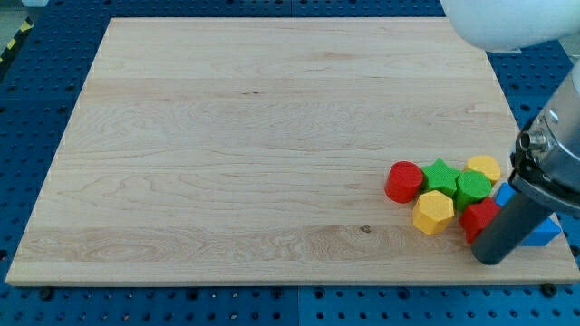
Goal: Move the green star upwards
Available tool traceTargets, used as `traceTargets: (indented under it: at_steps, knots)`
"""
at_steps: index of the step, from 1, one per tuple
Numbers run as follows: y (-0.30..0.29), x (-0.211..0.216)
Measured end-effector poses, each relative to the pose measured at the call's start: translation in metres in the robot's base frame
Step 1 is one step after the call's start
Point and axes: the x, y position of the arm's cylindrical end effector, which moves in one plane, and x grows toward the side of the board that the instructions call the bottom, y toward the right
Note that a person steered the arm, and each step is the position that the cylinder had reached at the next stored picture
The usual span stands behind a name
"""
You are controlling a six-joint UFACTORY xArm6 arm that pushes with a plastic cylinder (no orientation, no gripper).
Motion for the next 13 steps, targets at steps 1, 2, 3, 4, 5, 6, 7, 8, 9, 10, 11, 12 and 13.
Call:
traceTargets:
  at_steps: [1, 2, 3, 4, 5, 6, 7, 8, 9, 10, 11, 12, 13]
  knots:
    - [0.000, -0.011]
    - [0.000, -0.014]
    - [0.000, -0.014]
    - [0.000, -0.020]
    - [-0.001, -0.034]
    - [-0.005, -0.051]
    - [-0.014, -0.063]
    - [-0.025, -0.078]
    - [-0.036, -0.096]
    - [-0.044, -0.114]
    - [-0.044, -0.117]
    - [-0.044, -0.117]
    - [-0.050, -0.106]
